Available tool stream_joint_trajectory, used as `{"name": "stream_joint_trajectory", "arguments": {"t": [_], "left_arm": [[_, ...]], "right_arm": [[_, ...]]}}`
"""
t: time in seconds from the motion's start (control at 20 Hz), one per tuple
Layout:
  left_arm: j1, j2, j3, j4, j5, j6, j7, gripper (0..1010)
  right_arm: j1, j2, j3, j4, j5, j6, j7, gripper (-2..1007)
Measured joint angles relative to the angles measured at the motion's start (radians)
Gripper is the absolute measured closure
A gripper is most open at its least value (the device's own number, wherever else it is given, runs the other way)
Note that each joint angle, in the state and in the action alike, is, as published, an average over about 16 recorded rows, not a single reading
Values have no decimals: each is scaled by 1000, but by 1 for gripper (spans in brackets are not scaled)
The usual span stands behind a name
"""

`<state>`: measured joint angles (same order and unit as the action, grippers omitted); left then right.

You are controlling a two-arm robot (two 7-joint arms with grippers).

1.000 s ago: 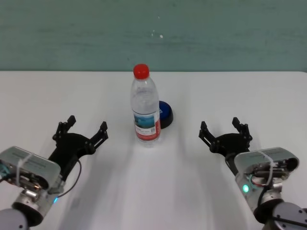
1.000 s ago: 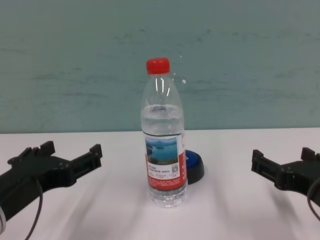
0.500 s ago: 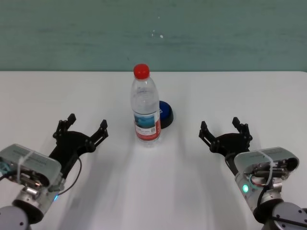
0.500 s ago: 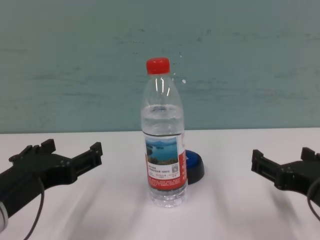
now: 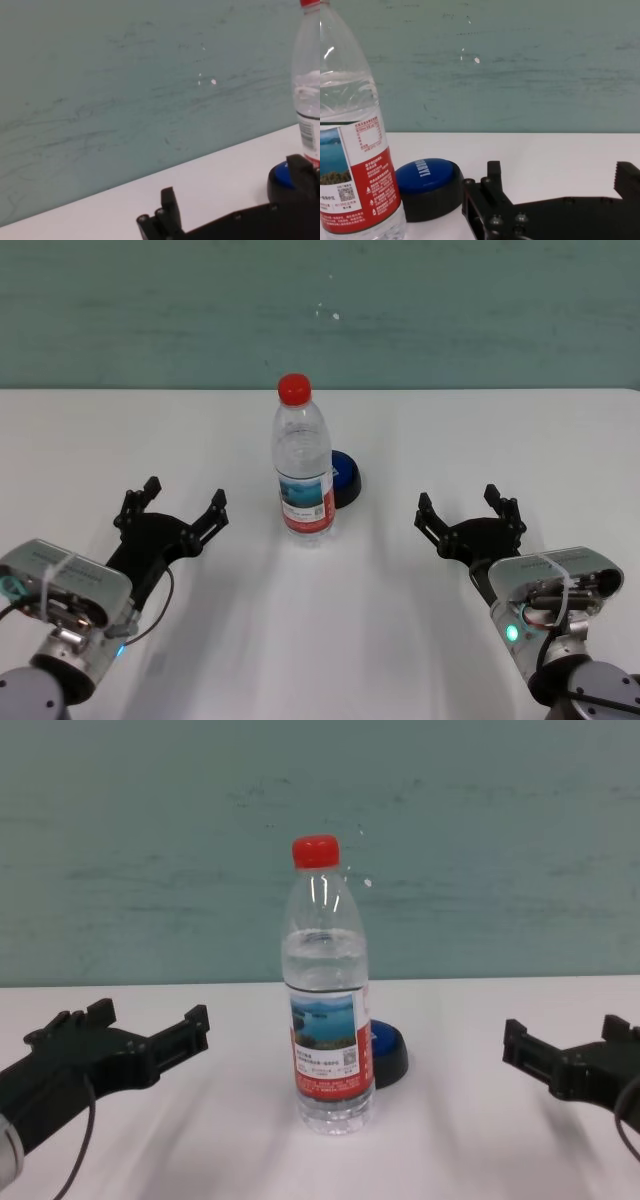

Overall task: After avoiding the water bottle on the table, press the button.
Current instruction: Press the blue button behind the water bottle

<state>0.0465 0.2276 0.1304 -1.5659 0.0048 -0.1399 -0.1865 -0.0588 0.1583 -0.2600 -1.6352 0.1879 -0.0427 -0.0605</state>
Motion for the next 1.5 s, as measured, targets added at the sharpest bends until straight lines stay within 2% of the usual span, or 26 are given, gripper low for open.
{"name": "stream_joint_trajectory", "arguments": {"t": [0.35,0.8,1.5], "left_arm": [[-22,-2,-1,25,6,-5,1,0],[-72,0,0,75,9,-16,-9,0],[-154,14,13,149,-12,-21,-43,0]], "right_arm": [[0,0,0,0,0,0,0,1],[0,0,0,0,0,0,0,1],[0,0,0,0,0,0,0,1]]}}
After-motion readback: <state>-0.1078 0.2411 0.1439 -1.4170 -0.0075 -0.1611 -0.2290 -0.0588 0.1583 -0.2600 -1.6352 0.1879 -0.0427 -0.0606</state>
